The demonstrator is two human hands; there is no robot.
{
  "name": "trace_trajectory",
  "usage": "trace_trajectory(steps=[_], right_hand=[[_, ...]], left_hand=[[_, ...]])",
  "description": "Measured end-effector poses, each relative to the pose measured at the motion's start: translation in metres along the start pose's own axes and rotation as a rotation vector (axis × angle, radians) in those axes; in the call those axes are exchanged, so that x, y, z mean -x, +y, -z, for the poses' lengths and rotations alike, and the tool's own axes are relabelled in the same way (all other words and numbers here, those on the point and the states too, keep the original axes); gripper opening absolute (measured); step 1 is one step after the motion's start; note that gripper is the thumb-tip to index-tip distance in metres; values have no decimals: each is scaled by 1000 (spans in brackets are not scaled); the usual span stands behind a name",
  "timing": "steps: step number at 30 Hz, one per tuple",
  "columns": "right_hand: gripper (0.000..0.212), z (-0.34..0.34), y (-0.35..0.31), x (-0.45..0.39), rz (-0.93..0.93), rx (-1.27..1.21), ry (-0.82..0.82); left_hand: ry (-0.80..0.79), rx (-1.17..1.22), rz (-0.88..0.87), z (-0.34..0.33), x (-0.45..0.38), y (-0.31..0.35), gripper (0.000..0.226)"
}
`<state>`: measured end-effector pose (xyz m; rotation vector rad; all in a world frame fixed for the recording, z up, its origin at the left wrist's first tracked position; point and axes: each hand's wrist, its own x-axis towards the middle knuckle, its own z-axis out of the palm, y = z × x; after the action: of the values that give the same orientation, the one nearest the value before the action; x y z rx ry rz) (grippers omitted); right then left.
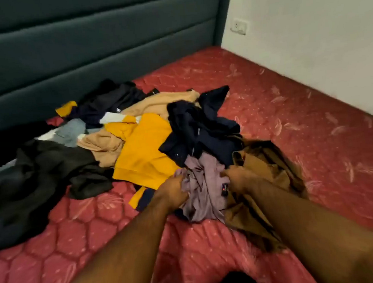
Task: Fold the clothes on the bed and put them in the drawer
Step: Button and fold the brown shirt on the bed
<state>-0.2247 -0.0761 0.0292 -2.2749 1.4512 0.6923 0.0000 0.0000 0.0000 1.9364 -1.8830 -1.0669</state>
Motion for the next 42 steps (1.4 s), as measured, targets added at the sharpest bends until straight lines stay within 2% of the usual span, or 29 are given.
trace_trajectory(steps=[2,3,5,6,8,10,12,14,16,17,18,20,21,22,23,25,26,27,28,29,30,31,33,35,36,38,39,42], right_hand=[[64,-35,35,-21,-62,89,22],[74,-58,50,-26,-109,96,-6],[95,-98,75,-35,-156,51,-90],[94,-111,85,-41,-151,16,-73],[72,-135,96,-49,-123,-40,6],[45,-154,99,-48,-87,-86,108],[33,-164,93,-37,-103,-212,335],[32,-157,76,-17,-107,-492,638],[25,-131,29,28,109,-737,947],[24,-117,-7,62,288,-814,1052],[25,-108,-43,91,462,-858,1100],[29,-110,-115,145,769,-912,1055],[29,-119,-144,163,885,-939,989],[28,-134,-178,183,981,-979,889],[29,-149,-203,195,1056,-1008,758],[41,-189,-246,213,1184,-922,425],[50,-214,-258,215,1229,-790,266],[57,-243,-270,220,1241,-632,153],[57,-268,-273,215,1212,-484,114],[53,-290,-271,208,1169,-361,127],[49,-311,-269,202,1127,-279,175],[47,-328,-267,195,1055,-226,239],[55,-334,-238,169,798,-183,394],[84,-340,-224,154,572,-23,447],[98,-341,-222,148,494,51,440],[111,-335,-226,139,397,82,437],[113,-329,-228,134,343,78,431],[115,-306,-233,99,185,217,405]], left_hand=[[-61,-67,-3,-42,-38,7,52],[-98,-80,3,-64,-52,10,51],[-178,1,37,-104,-69,24,59],[-217,45,48,-123,-74,26,62],[-273,121,48,-156,-80,28,64],[-312,201,50,-183,-77,18,78],[-312,397,66,-202,-57,14,78],[-250,666,120,-204,-29,21,61],[-217,1057,212,-185,6,39,39],[-198,1281,212,-173,28,44,42],[-153,1506,170,-157,51,47,43],[-30,1877,-6,-129,115,32,30],[0,1906,-157,-119,146,19,32],[128,1847,-381,-112,188,-3,35],[179,1877,-530,-115,217,-44,42],[346,1831,-612,-141,287,-118,56],[500,1771,-584,-149,330,-140,60],[782,1645,-357,-161,374,-147,63],[968,1617,82,-163,404,-145,63],[981,1667,427,-179,425,-139,56],[1102,1553,634,-206,450,-145,42],[1131,1483,751,-231,472,-155,29],[953,1387,812,-248,478,-155,25],[950,1265,796,-252,481,-164,20],[994,1109,763,-251,479,-165,20],[1090,730,719,-259,466,-180,43],[1071,587,713,-264,459,-183,59],[788,395,734,-275,420,-208,94]])
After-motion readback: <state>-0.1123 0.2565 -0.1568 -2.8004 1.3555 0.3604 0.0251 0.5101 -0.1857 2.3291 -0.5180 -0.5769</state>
